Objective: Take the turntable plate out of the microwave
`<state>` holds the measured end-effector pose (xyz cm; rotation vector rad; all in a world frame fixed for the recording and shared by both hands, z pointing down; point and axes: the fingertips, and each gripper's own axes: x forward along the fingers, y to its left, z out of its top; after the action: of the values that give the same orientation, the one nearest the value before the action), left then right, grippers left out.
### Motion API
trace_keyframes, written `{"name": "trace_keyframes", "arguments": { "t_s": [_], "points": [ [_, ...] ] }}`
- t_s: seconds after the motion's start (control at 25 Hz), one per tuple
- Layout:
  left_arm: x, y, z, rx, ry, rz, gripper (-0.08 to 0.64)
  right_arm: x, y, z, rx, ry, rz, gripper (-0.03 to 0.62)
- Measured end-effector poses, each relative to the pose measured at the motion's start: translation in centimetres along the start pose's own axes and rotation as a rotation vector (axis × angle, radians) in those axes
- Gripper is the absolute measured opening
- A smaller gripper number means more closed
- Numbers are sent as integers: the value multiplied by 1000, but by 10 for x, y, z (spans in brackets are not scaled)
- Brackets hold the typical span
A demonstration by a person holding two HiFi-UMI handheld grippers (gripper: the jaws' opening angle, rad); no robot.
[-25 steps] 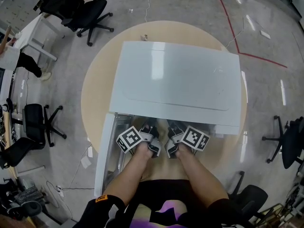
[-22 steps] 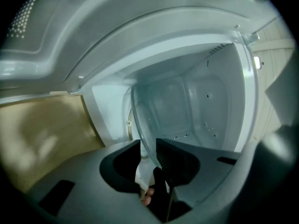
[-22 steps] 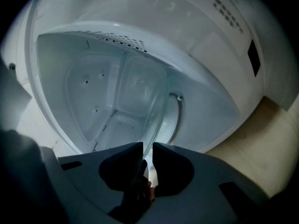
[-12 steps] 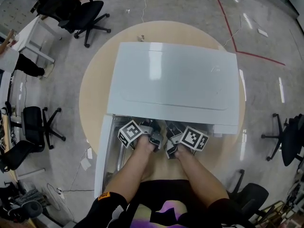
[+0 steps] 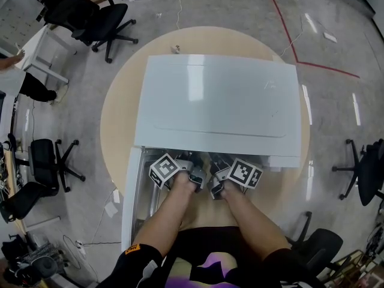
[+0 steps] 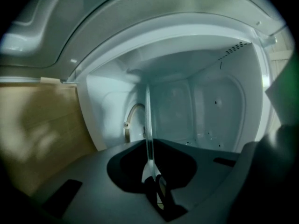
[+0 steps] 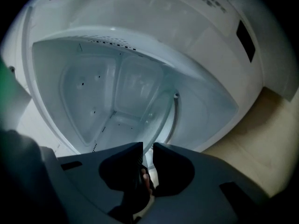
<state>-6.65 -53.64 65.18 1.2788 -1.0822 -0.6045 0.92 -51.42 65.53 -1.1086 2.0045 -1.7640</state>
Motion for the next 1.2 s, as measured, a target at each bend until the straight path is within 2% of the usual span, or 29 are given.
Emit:
{"name": "trace_keyframes", "arguments": {
  "t_s": [0.48, 0.64, 0.72, 0.8, 0.96, 1.12, 1.2],
  "points": [
    [-4, -5, 1, 12, 8, 1, 75, 11, 3, 7, 110, -28, 35, 69],
    [-5, -4, 3, 16, 5, 5, 75, 15, -40, 4, 117, -32, -29, 69],
    [-6, -4, 4, 21, 6, 4, 75, 17, -47, 0, 140, -26, -39, 69],
    [-7, -5, 6, 23, 8, 1, 75, 20, -40, 0, 163, -21, -20, 69],
    [-10, -6, 1, 28, 29, -15, 75, 25, 3, 11, 167, -47, 28, 69],
    [-13, -8, -5, 26, 55, -39, 77, 28, 5, 15, 144, -68, 26, 69],
    [-14, -10, -4, 34, 57, -49, 77, 27, -13, 11, 152, -81, 21, 67]
  ]
}}
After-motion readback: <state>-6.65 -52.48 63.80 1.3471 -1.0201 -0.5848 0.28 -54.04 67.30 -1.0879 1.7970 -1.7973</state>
